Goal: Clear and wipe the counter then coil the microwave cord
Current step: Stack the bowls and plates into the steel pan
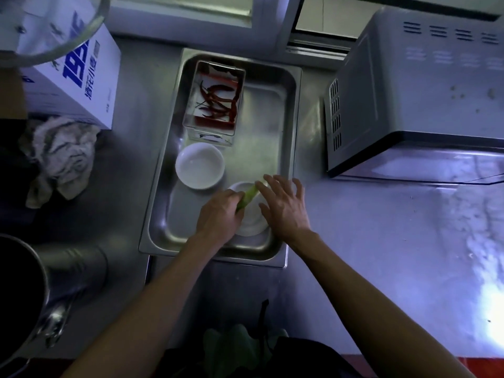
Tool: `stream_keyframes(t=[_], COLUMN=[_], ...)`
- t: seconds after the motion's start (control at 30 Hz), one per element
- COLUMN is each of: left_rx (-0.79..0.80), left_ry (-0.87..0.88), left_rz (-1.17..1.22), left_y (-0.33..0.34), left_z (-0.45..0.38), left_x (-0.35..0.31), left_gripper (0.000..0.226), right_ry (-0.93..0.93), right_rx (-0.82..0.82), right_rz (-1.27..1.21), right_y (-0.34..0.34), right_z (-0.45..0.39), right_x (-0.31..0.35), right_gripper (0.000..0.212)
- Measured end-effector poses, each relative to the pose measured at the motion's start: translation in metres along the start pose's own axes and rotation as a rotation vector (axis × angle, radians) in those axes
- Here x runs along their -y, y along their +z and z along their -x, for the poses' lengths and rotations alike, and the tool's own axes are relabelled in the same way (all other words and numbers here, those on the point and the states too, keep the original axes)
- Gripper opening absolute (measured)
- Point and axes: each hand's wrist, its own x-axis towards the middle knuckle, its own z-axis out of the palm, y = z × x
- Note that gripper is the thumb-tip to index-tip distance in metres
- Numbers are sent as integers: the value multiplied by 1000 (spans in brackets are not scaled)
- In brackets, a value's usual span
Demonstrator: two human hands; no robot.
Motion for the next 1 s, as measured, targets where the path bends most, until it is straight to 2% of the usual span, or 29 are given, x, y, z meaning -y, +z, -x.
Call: stream_keyframes(t=[0.43,0.7,1.0], left_rx=[-10,37,119], left_ry=[-45,-19,50], left_rz=[-27,-88,-155], left_y=[30,20,-9], left_z=[-11,-8,17], left_x=[-5,-12,-21], left_gripper=[27,34,40], right_ry=[-32,-34,72], right_rx=[34,42,57], right_rz=[31,-13,-82], right_y=[20,13,-12], right_z=[1,6,34], right_x=[-15,-15,-7], right_gripper=[48,50,52])
